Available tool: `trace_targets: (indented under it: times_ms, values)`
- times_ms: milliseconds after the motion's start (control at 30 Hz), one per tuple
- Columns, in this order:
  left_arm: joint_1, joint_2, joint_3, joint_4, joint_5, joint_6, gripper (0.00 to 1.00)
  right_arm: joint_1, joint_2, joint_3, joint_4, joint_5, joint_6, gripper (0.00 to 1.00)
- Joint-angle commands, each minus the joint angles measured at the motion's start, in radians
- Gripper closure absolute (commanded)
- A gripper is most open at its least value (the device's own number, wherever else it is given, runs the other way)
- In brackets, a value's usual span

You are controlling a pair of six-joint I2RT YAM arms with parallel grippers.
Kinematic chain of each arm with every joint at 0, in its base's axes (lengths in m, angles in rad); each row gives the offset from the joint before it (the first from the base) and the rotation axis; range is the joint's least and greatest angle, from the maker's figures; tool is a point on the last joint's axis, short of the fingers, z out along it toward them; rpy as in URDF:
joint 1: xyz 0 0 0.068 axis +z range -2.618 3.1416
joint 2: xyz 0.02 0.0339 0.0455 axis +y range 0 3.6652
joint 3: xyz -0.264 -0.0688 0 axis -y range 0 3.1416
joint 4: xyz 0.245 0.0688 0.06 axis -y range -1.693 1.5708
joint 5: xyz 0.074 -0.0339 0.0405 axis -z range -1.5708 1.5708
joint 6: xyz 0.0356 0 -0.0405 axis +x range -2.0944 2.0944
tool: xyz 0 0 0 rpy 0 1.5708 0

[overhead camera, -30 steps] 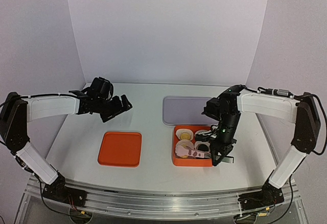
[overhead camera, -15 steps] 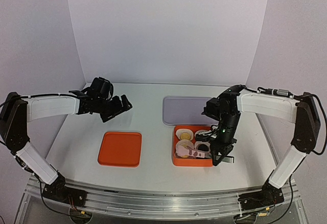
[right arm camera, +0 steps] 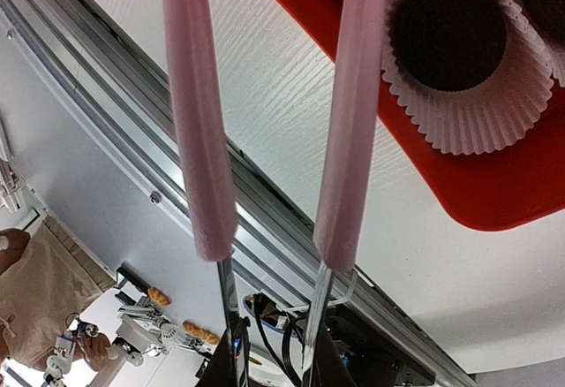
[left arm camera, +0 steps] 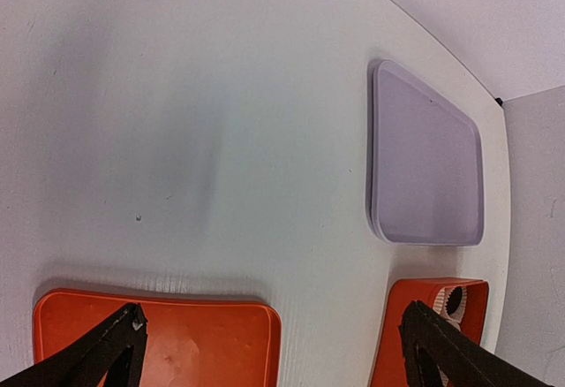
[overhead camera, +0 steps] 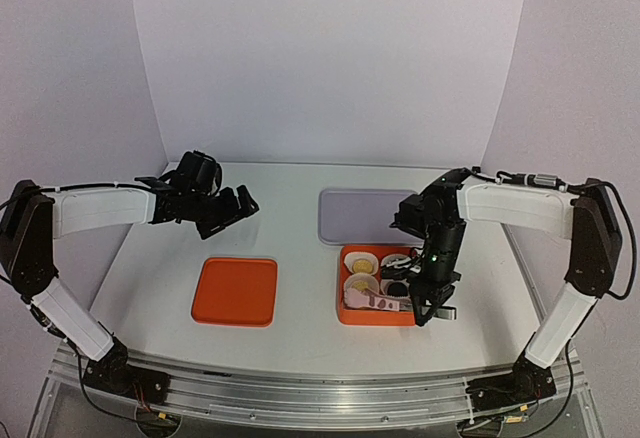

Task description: Pack the cookies

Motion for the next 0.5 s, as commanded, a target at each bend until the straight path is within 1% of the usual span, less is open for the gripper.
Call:
trace_targets:
  times_ms: [0,200,300,467]
  values:
    - [0.004,-0.007,0.012,0.018,-0.009,-0.006,0.00,0.009,0.004,0.042,-0.140,-0.004,-0.005,0.87]
    - [0.004,-0.007,0.010,0.022,-0.009,-0.009,0.00,0.011,0.005,0.050,-0.140,0.012,0.002,0.81]
    - [0.004,-0.007,0.010,0.023,-0.008,-0.010,0.00,0.012,0.001,0.051,-0.139,0.016,0.002,0.75]
    - [0.004,-0.009,0.012,0.023,-0.007,-0.010,0.00,0.012,-0.003,0.050,-0.138,0.026,0.008,0.73]
